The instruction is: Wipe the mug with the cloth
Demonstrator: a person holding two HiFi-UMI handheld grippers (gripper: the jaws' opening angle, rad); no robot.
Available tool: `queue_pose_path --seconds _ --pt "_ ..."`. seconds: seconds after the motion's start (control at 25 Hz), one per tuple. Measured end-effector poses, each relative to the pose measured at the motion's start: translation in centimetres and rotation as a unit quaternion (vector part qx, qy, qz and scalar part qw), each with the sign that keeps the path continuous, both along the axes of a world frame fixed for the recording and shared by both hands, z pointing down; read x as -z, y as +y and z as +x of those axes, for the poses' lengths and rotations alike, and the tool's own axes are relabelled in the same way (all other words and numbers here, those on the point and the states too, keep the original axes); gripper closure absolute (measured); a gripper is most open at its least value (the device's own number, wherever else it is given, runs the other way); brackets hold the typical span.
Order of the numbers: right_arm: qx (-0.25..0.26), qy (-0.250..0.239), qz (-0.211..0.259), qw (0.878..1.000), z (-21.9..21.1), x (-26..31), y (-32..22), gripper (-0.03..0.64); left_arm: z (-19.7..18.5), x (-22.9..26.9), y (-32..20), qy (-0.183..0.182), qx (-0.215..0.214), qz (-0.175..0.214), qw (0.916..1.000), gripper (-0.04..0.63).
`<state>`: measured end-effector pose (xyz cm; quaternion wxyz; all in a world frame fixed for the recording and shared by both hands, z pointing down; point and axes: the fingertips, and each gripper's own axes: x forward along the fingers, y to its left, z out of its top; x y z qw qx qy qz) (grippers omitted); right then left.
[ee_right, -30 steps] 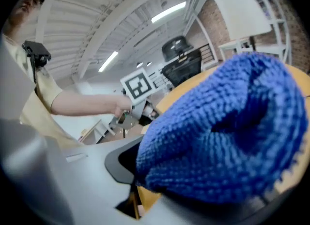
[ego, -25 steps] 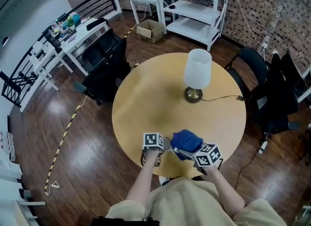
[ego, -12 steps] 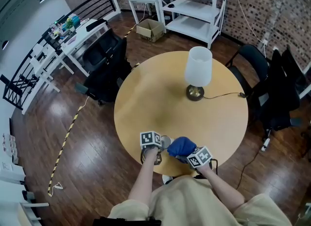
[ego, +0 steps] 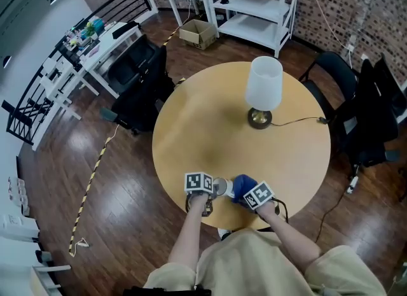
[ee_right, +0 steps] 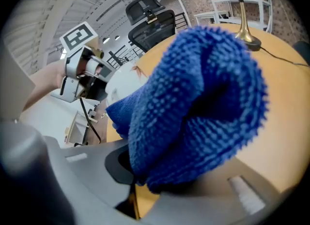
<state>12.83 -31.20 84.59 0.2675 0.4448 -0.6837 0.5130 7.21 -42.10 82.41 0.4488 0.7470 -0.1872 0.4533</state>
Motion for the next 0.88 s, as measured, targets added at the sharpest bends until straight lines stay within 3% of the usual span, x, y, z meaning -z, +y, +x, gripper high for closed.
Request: queue_pose_path --seconds 0.28,0.4,0.52,0.64,0.88 --pt "-0.023 -0.031 -0.008 0.999 1.0 -0.7 -2.3 0.552 0.3 0.1 0.3 -0.004 -0.035 0.014 0.9993 0.569" --pt "-0.051 -0.046 0.014 0.998 2.1 0.1 -3.3 0.552 0.4 0.2 0.5 -0.010 -0.040 0.021 0.9989 0.568" --pt "-0.100 -0.073 0.085 0.989 3.9 2.7 -5.3 0.551 0.9 0.5 0.7 -0.016 -0.046 0.035 0.9982 0.568" --pt "-0.137 -0.052 0.166 0.975 7.1 5.7 -6.6 0.551 1.6 1.1 1.2 -0.017 -0.051 0.045 0.9976 0.552" --pt "-0.119 -0.086 0.302 0.942 9.5 13.2 -7.1 0.549 3.3 1.4 1.8 -0.029 -0.058 0.084 0.9944 0.531"
